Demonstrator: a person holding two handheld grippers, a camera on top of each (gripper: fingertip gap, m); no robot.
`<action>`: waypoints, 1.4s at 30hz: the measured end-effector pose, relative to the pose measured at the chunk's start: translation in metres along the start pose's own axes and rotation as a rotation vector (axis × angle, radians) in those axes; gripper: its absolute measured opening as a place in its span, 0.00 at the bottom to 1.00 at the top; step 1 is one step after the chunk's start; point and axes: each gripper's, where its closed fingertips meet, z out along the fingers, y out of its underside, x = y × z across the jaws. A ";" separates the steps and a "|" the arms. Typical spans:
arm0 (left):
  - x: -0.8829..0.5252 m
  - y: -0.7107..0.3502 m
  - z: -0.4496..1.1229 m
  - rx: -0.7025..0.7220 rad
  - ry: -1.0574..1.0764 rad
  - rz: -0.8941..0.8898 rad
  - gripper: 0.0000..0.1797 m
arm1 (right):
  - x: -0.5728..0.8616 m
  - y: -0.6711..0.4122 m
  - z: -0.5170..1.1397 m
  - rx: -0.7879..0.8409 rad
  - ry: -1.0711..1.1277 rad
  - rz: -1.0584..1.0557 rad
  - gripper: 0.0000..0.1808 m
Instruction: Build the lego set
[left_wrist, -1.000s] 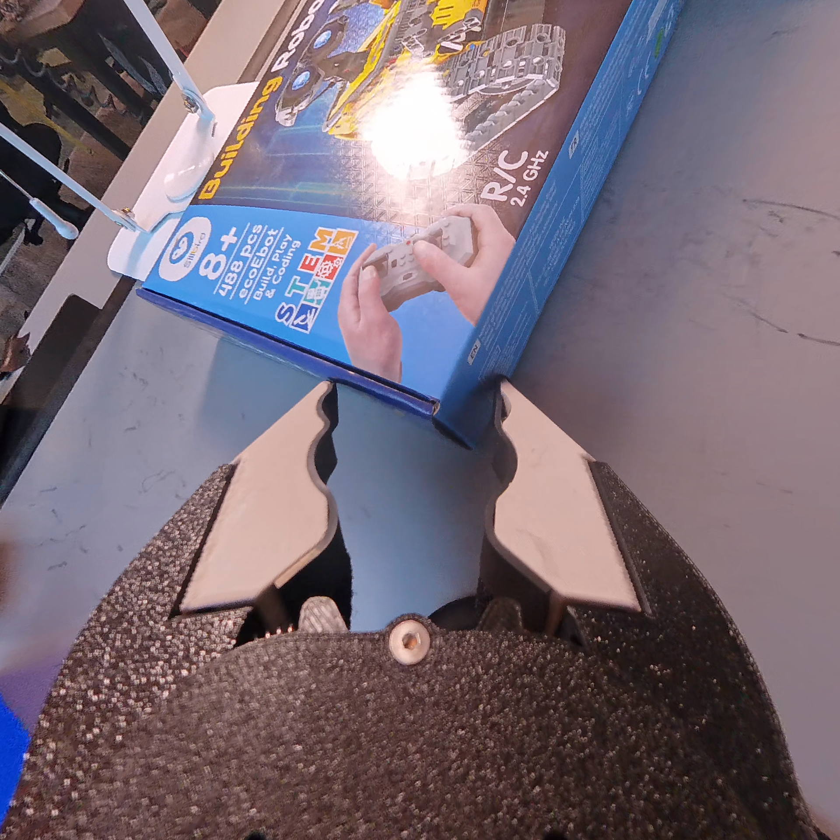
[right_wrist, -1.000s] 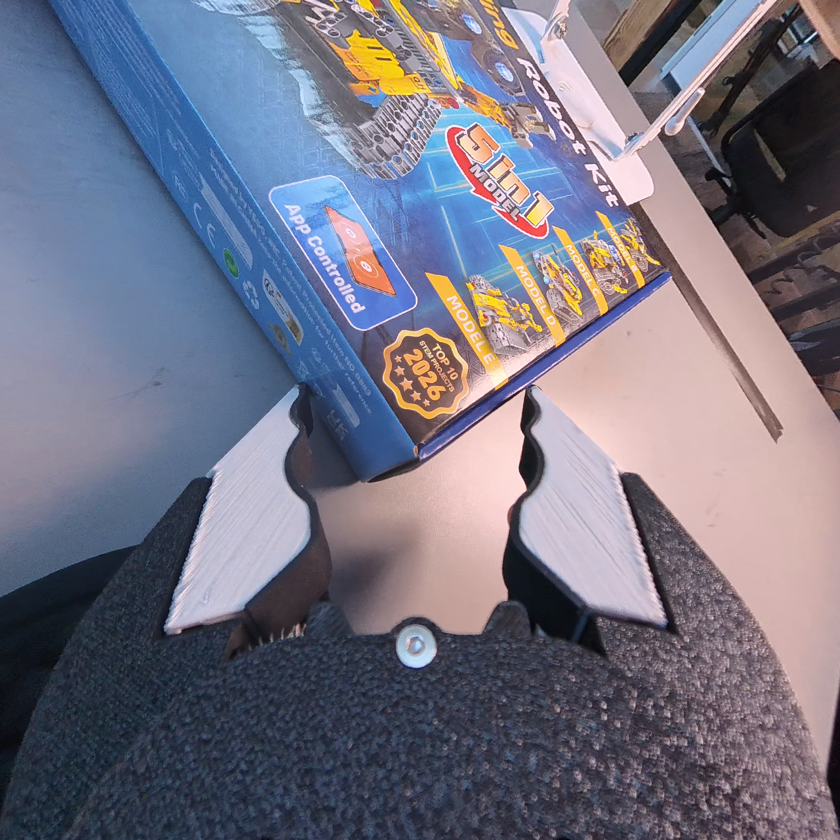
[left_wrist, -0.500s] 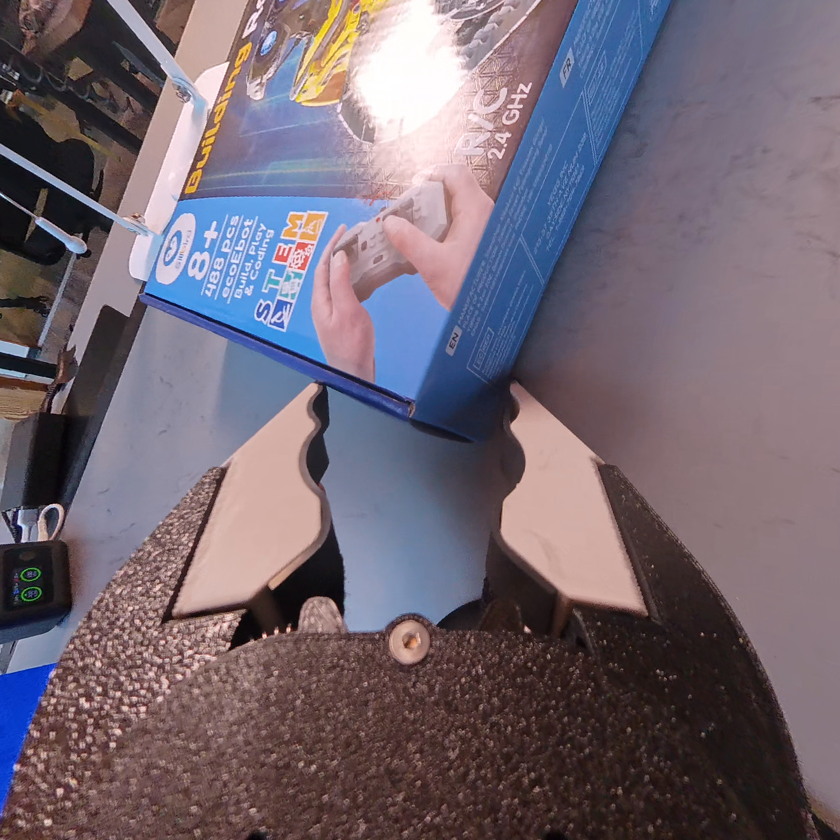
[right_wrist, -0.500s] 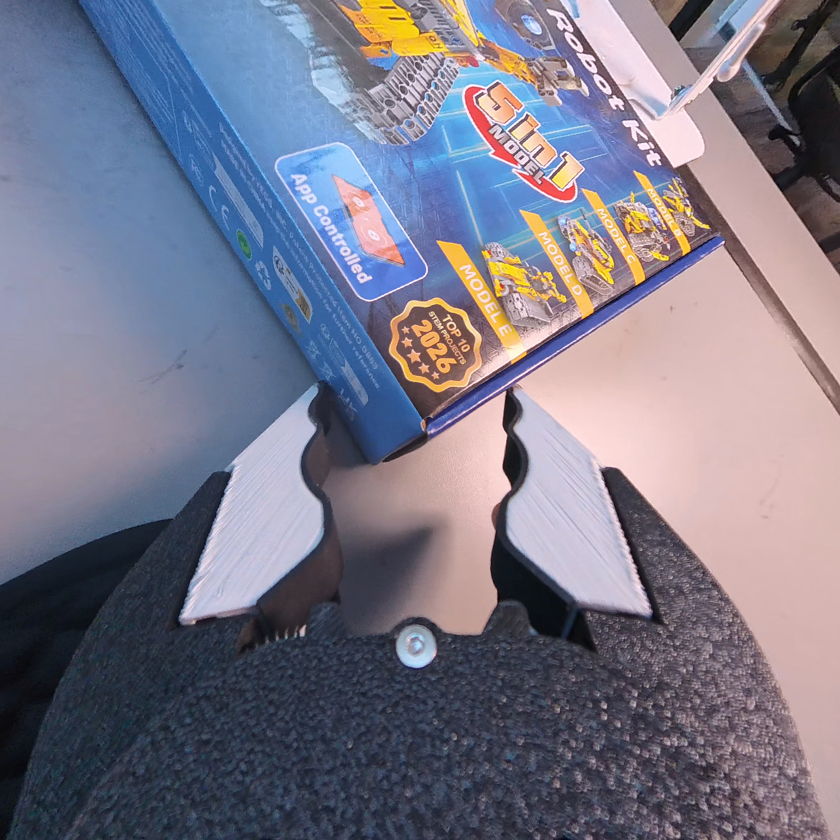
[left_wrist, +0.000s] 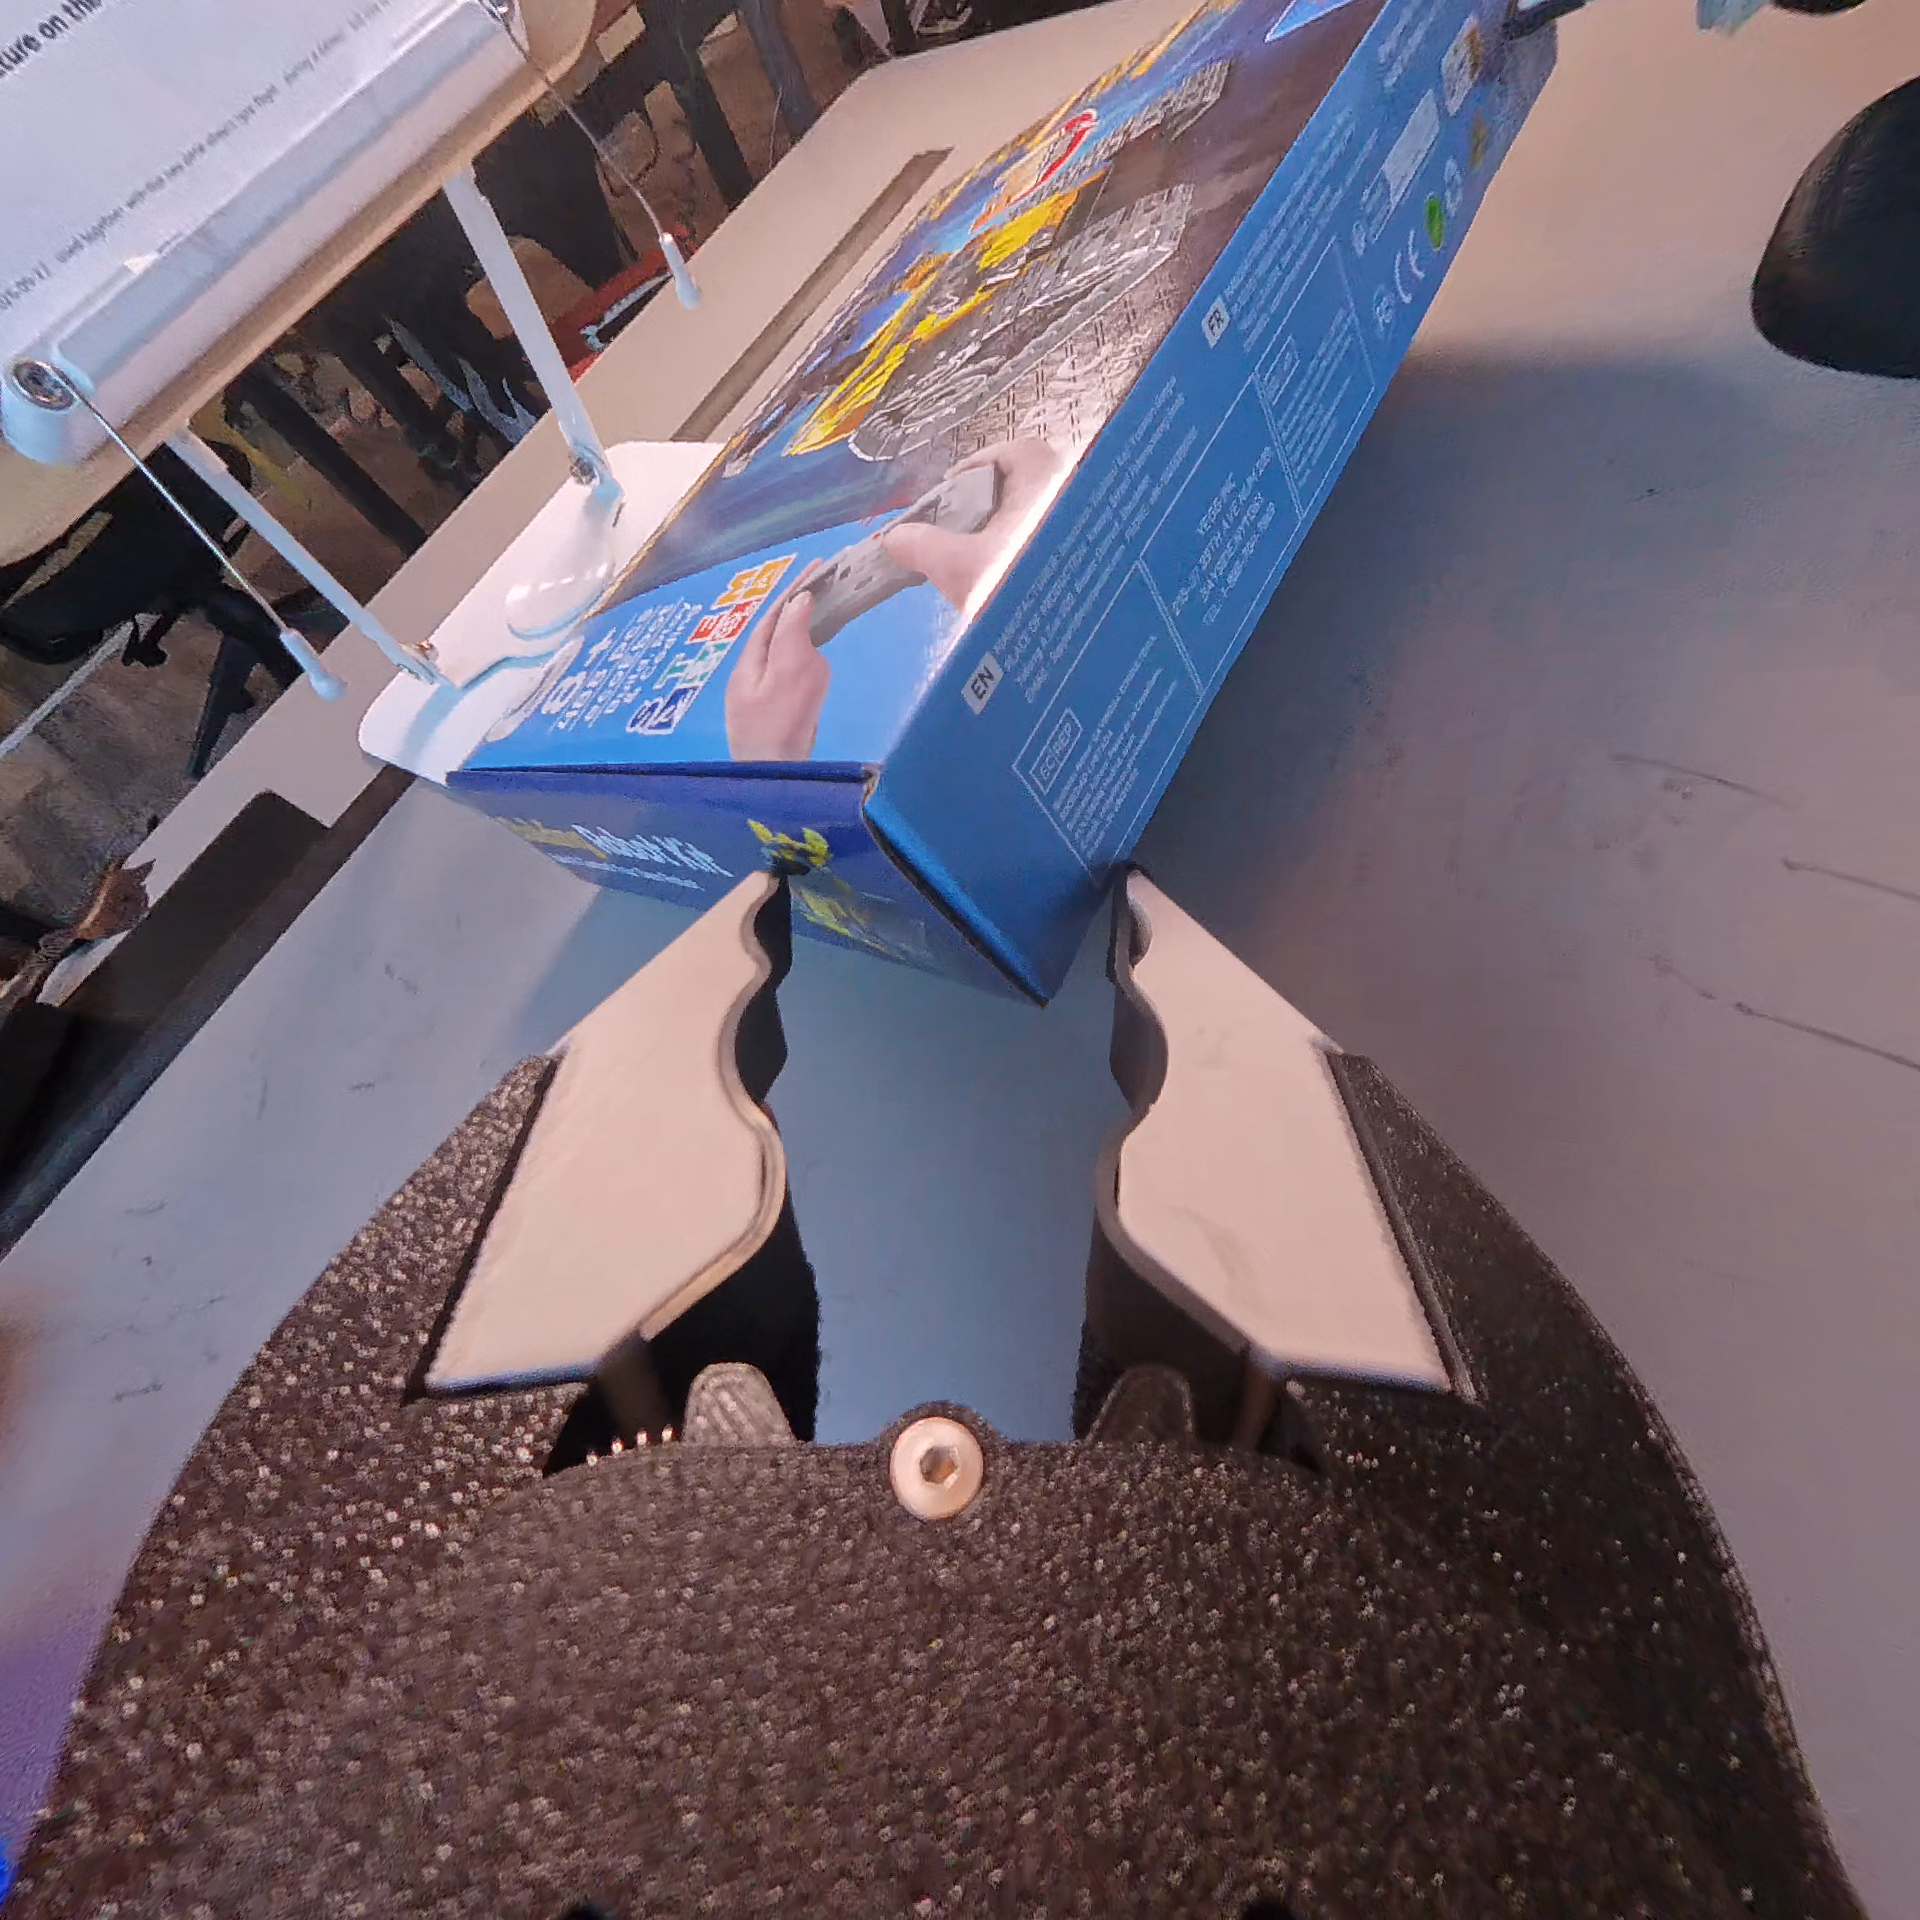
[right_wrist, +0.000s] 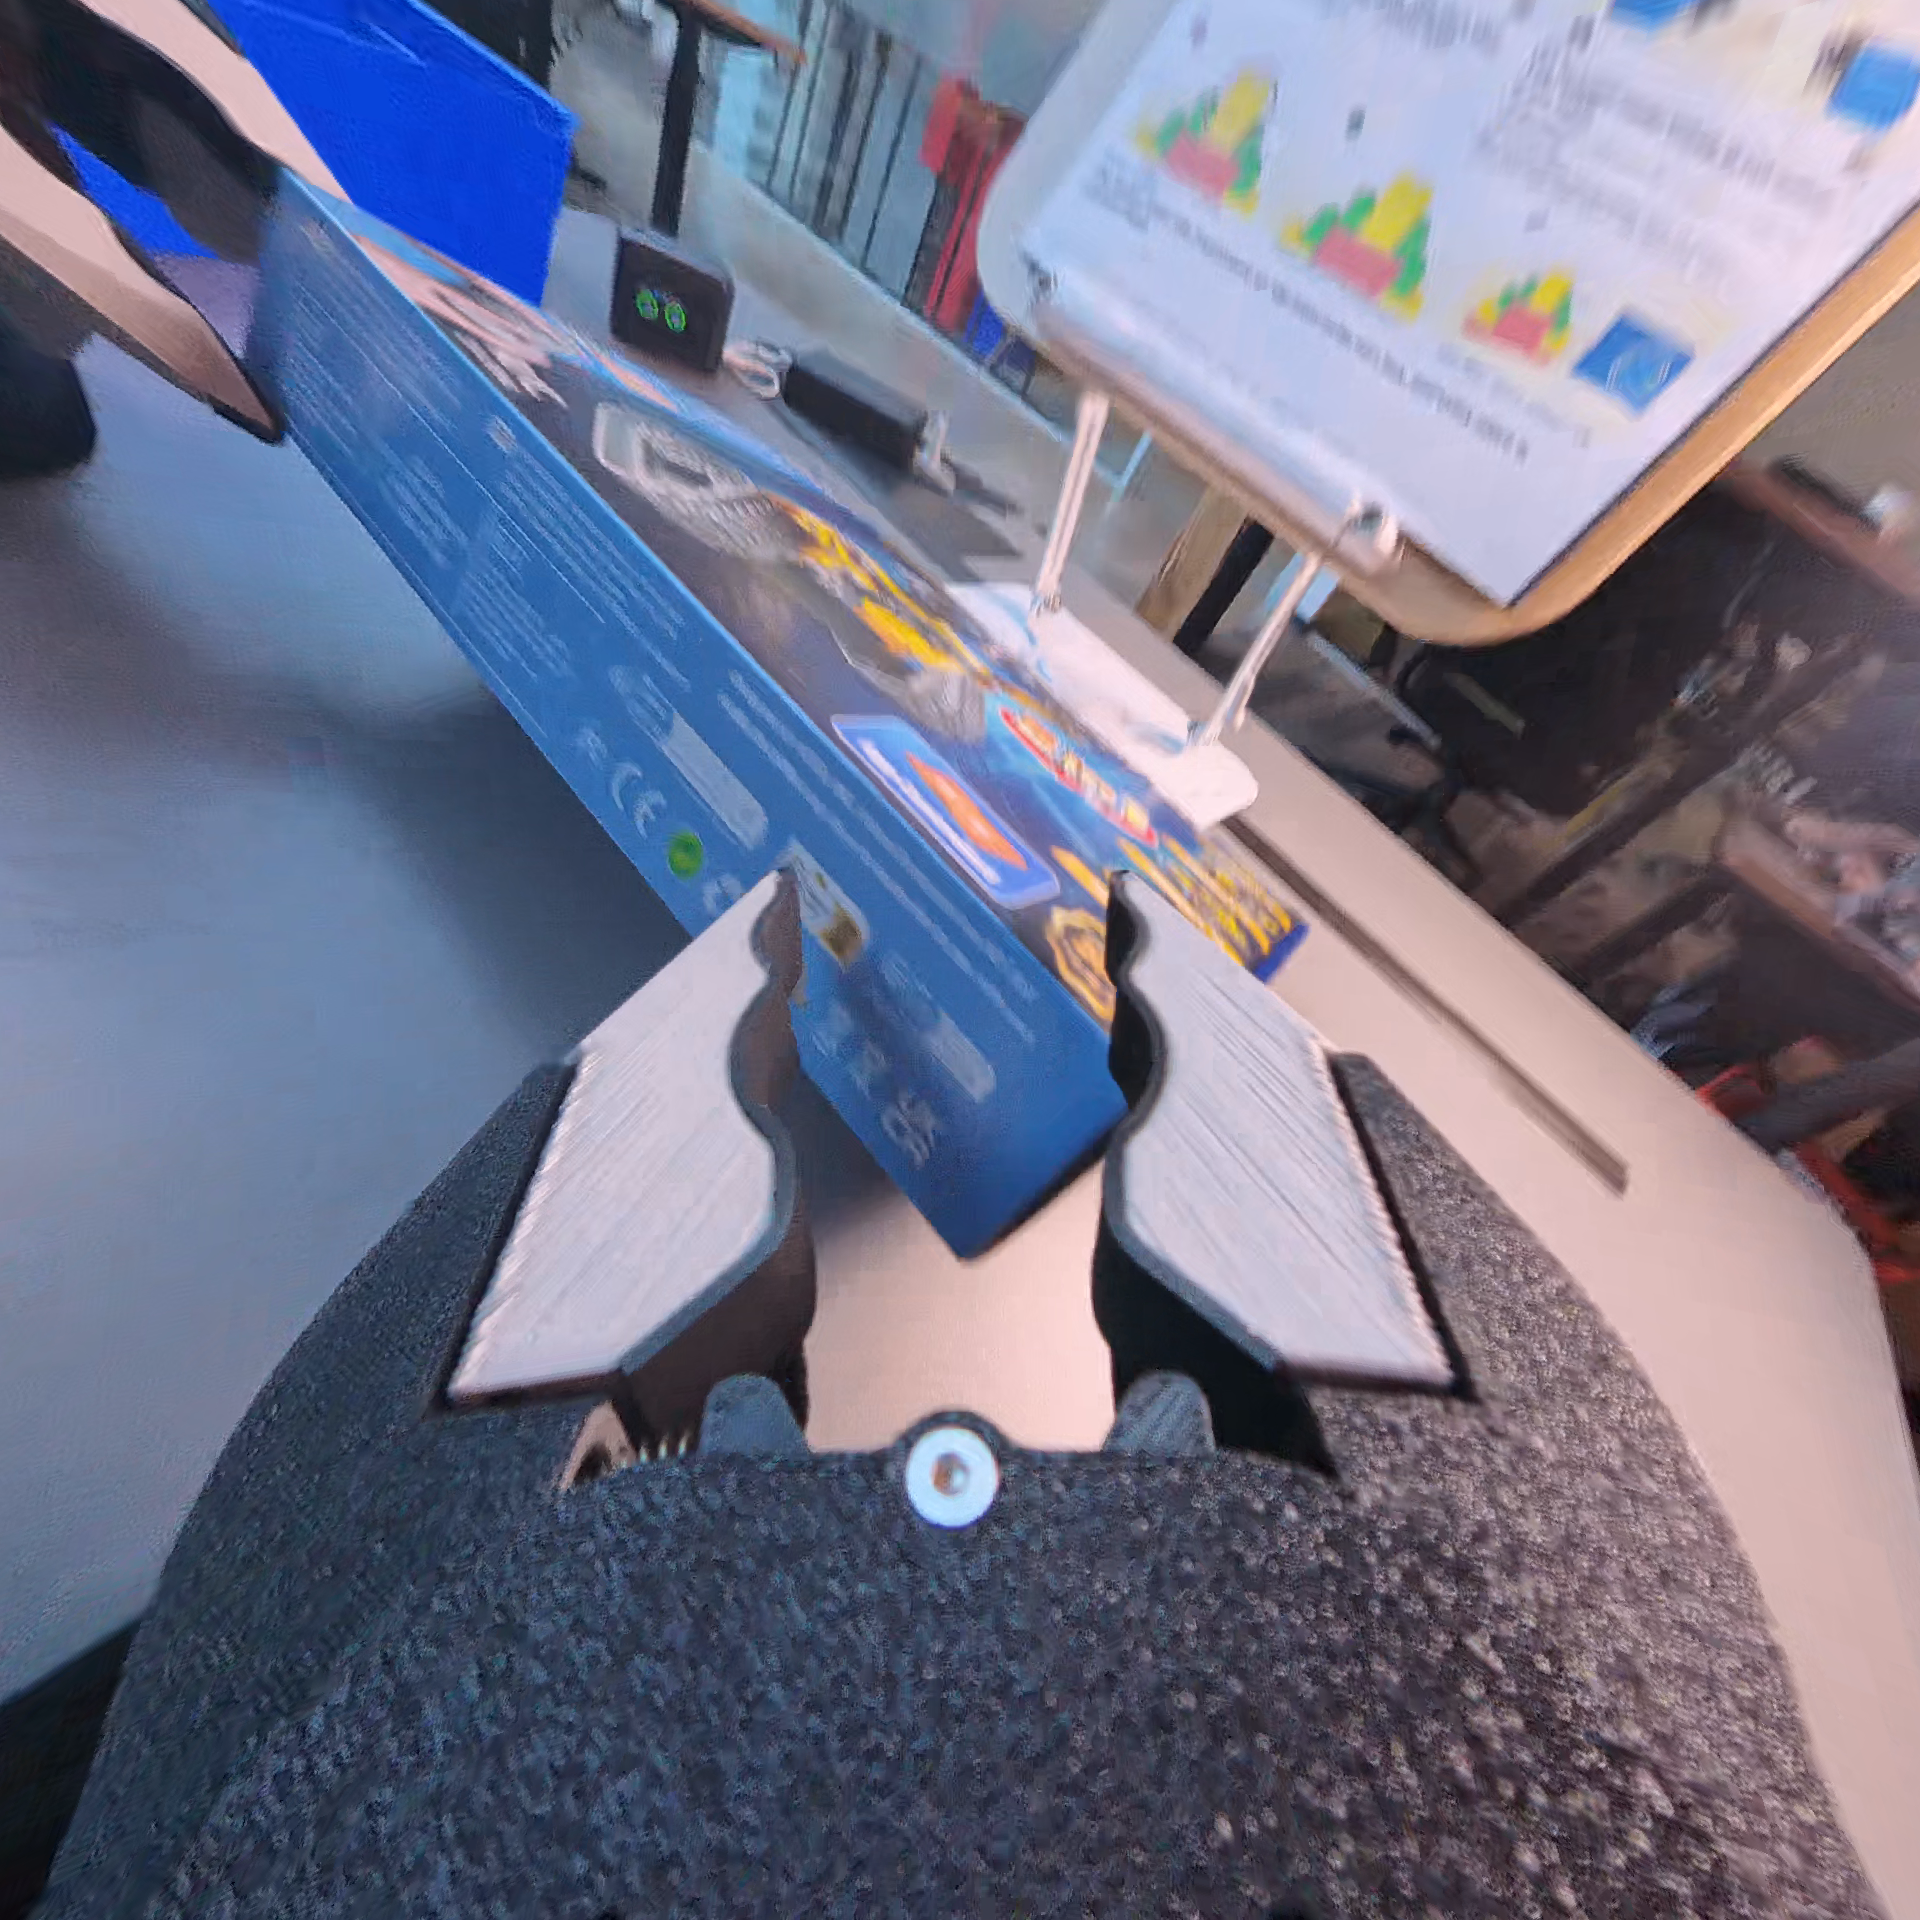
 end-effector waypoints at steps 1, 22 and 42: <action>-0.001 -0.003 0.002 0.005 -0.005 0.001 0.33 | 0.003 -0.006 0.003 -0.007 0.053 -0.064 0.38; -0.020 -0.027 0.015 0.142 0.031 -0.051 0.30 | -0.073 0.035 0.087 -0.368 -0.055 -0.913 0.37; -0.002 0.031 0.067 -0.180 0.105 0.123 0.52 | 0.018 0.114 0.008 -0.510 -0.263 0.157 0.56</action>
